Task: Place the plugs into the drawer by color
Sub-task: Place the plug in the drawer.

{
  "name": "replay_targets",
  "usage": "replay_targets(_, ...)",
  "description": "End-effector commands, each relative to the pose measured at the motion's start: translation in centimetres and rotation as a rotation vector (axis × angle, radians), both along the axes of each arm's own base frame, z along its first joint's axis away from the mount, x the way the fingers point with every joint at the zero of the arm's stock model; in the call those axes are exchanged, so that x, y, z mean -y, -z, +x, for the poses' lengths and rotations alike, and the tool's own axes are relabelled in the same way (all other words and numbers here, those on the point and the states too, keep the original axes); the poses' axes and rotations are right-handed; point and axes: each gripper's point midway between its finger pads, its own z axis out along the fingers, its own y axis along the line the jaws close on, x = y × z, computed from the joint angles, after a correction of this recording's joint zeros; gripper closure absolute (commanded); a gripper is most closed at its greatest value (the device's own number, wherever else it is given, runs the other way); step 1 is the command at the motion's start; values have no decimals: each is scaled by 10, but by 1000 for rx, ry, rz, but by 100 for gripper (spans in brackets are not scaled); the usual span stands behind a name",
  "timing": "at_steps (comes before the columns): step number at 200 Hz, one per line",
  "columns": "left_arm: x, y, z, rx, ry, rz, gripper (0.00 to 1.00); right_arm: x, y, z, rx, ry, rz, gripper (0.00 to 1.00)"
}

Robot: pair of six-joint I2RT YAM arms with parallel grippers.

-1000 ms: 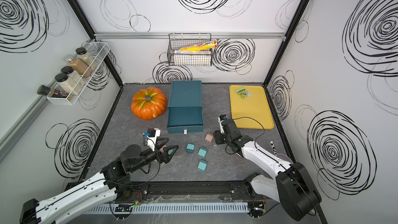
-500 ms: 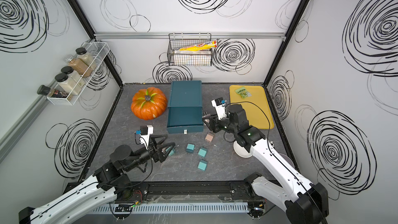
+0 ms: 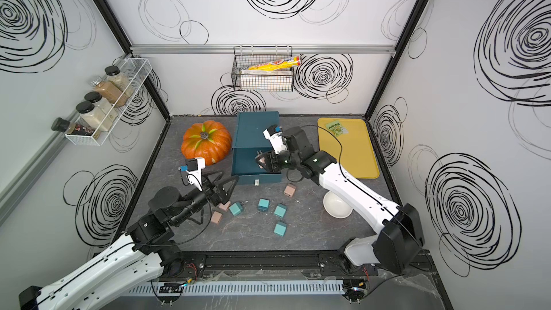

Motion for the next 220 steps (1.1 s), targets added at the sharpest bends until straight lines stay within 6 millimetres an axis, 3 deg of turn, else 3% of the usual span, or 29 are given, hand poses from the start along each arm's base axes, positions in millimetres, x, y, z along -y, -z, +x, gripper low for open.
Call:
replay_targets(1, -3, 9, 10, 13, -25, 2, 1, 32, 10, 20, 11, 175, -188, 98)
replay_targets(17, -7, 24, 18, -18, -51, 26, 1, 32, 15, 22, -2, 180, -211, 97)
replay_targets(38, -7, 29, 23, -29, -55, 44, 1, 32, 28, 35, 3, 213, -260, 95)
replay_targets(67, -3, 43, 28, -66, -47, 69, 1, 40, 54, 54, -61, 270, -462, 97)
replay_targets(87, -2, 47, 30, -75, -52, 80, 1, 32, 55, 65, -63, 282, -508, 96)
replay_targets(133, -2, 49, 32, -85, -55, 89, 1, 28, 68, 64, -90, 315, -644, 89)
replay_targets(178, 0, 51, 33, -97, -48, 100, 1, 14, 83, 62, -108, 291, -669, 84)
replay_targets(201, 0, 52, 32, -98, -46, 100, 1, 10, 80, 61, -92, 294, -664, 63)
replay_targets(220, -1, 50, 31, -91, -48, 92, 1, 8, 67, 60, -71, 296, -635, 52)
